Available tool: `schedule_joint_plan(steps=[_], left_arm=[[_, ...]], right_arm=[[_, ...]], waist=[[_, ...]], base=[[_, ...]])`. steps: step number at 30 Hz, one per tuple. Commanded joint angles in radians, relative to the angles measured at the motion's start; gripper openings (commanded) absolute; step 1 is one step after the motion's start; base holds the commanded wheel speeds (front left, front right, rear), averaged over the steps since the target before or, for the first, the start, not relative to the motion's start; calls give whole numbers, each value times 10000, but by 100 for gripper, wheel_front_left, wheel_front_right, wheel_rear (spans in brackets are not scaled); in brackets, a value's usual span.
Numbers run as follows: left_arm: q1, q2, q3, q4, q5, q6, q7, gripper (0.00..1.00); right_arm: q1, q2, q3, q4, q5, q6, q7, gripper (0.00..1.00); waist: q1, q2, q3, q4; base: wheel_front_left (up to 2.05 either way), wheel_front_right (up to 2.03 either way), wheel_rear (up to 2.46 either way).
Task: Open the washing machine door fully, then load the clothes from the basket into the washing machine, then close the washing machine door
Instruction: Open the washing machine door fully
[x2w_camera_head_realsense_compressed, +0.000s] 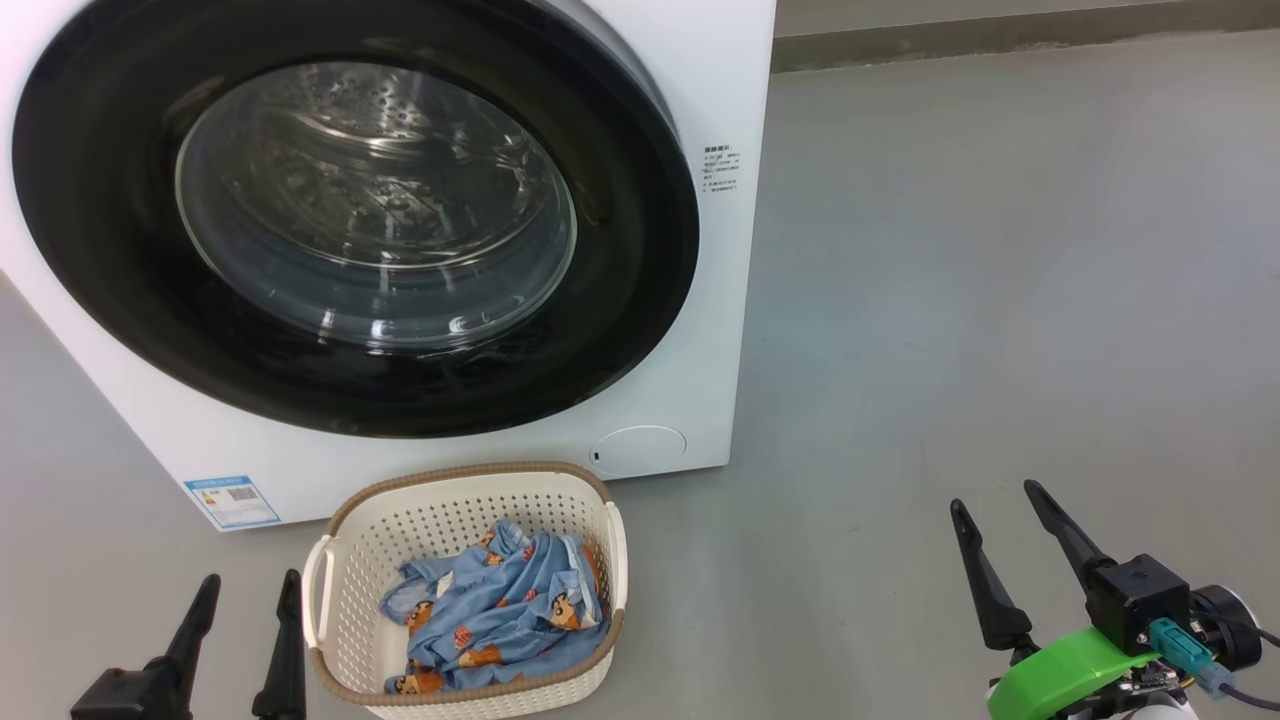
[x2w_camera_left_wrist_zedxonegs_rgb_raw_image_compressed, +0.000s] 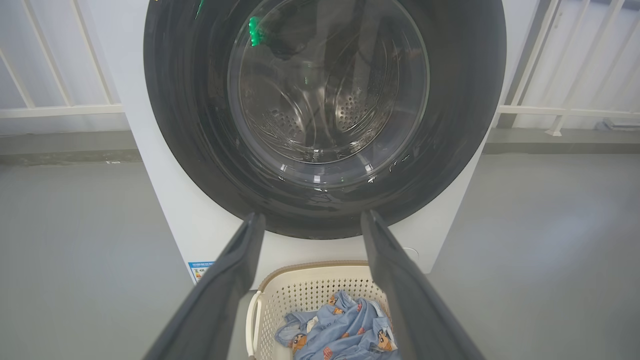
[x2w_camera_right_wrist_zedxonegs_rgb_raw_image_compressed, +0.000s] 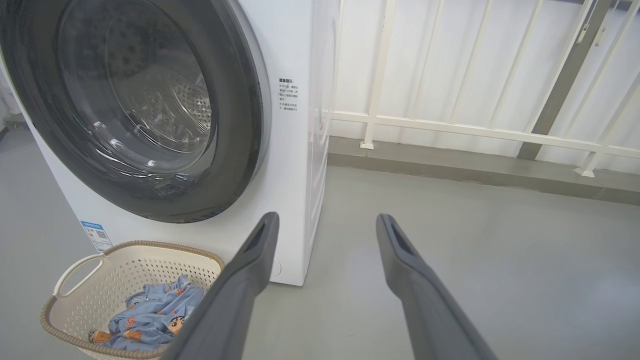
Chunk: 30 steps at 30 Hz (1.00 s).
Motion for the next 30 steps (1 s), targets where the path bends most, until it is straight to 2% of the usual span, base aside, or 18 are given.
schedule_joint_plan(steps=[1,2,4,30], left_arm=[[-311,177,344,-238,36,-16,-105,100],[-310,176,345,-238,31,-16,-105,100],[-309,179,347,-238,23,-16,-105,100],[-292,178,363,-230,26,-16,-105,100]], right_arm=[[-271,-46,253,-280,99,-11,-122,93],[-270,-44,266,-306,120,-11,-122,45],[-260,-48,284,-347,156,-11,-122,0],[-201,-56,367,-409,304,-11,-122,0]], waist=[[0,0,0,0],[0,0,1,0],[0,0,-1,-3],[0,0,-12,5]], base=[[0,0,0],[0,0,0],[0,0,0],[0,0,0]])
